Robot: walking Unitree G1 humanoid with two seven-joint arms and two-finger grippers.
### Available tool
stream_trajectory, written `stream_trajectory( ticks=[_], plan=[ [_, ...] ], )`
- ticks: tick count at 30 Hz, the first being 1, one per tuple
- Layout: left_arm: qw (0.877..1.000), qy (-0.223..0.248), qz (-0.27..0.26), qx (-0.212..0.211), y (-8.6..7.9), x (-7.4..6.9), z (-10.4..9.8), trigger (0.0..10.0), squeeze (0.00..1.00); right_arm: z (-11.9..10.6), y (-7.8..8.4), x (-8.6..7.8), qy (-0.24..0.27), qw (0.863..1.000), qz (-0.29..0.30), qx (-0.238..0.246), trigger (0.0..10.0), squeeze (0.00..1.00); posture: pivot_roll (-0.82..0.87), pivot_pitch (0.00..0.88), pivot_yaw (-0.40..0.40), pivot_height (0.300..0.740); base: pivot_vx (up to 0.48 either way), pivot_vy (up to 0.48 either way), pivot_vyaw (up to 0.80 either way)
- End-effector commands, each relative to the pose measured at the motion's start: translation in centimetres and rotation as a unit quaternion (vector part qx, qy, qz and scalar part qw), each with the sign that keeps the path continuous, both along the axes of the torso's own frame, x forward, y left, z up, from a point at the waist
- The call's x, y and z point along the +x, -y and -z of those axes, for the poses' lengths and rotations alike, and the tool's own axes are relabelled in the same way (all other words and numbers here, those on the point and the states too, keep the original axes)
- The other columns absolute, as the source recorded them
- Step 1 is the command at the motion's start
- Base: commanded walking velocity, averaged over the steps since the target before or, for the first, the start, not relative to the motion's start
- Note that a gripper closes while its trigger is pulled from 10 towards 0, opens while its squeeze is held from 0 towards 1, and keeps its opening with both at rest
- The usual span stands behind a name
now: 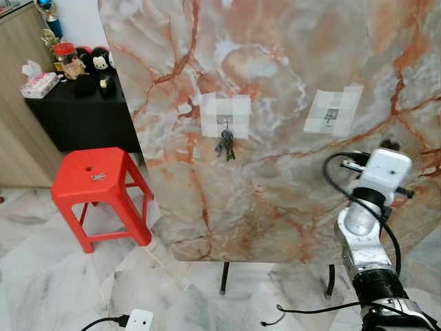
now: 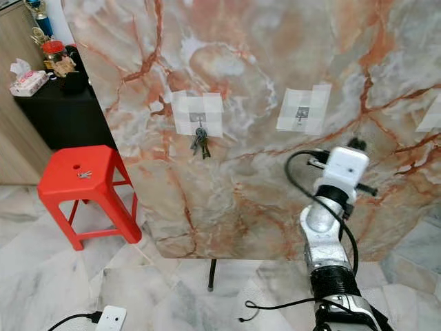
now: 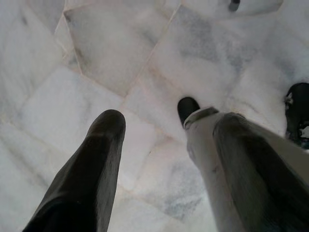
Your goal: Hang keys on a hook
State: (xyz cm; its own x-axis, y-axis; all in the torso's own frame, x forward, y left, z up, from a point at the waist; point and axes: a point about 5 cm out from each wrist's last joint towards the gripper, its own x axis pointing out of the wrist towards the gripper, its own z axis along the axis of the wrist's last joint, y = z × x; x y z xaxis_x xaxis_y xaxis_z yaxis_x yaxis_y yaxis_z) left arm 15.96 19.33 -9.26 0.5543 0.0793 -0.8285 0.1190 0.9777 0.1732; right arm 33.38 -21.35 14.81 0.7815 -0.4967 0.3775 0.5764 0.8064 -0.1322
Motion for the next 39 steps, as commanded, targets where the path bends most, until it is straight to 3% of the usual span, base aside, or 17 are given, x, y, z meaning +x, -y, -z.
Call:
stream_trajectory(
  ticks=[1,7,11,19,31,39],
  plan=[
    [1.000,-0.013,0.000,0.004,0.1,-0.4,0.2,10.0,0.00,-0.7,-0.4,0.1,0.010,0.999,-0.004,-0.030,10.0,0.00,-0.09,0.020,0.003,0.740,0.000,0.000,0.00],
    [1.000,-0.015,-0.004,0.005,-0.4,-1.0,0.3,10.0,0.00,-0.2,-1.5,0.5,-0.019,0.989,-0.014,-0.143,10.0,0.00,-0.09,0.023,-0.001,0.740,0.000,0.000,0.00],
    [1.000,-0.015,-0.003,0.004,-0.4,-1.1,0.4,10.0,0.00,0.8,-1.6,0.7,-0.050,0.987,-0.024,-0.149,10.0,0.00,-0.08,0.022,-0.003,0.740,0.000,0.000,0.00],
    [1.000,-0.015,-0.001,0.004,-0.4,-1.2,0.4,10.0,0.00,2.0,-3.2,0.8,-0.079,0.961,-0.057,-0.259,10.0,0.00,-0.08,0.023,-0.003,0.740,0.000,0.000,0.00],
    [1.000,-0.014,0.002,0.005,-0.5,-1.1,0.4,10.0,0.00,1.6,-3.2,0.7,-0.052,0.958,-0.011,-0.283,10.0,0.00,-0.08,0.018,-0.001,0.740,0.000,0.000,0.00],
    [1.000,-0.018,0.006,0.002,0.4,-1.4,0.6,10.0,0.00,1.2,-2.8,0.9,-0.050,0.954,0.011,-0.294,10.0,0.00,-0.09,0.023,0.004,0.740,0.000,0.000,0.00]
  ],
)
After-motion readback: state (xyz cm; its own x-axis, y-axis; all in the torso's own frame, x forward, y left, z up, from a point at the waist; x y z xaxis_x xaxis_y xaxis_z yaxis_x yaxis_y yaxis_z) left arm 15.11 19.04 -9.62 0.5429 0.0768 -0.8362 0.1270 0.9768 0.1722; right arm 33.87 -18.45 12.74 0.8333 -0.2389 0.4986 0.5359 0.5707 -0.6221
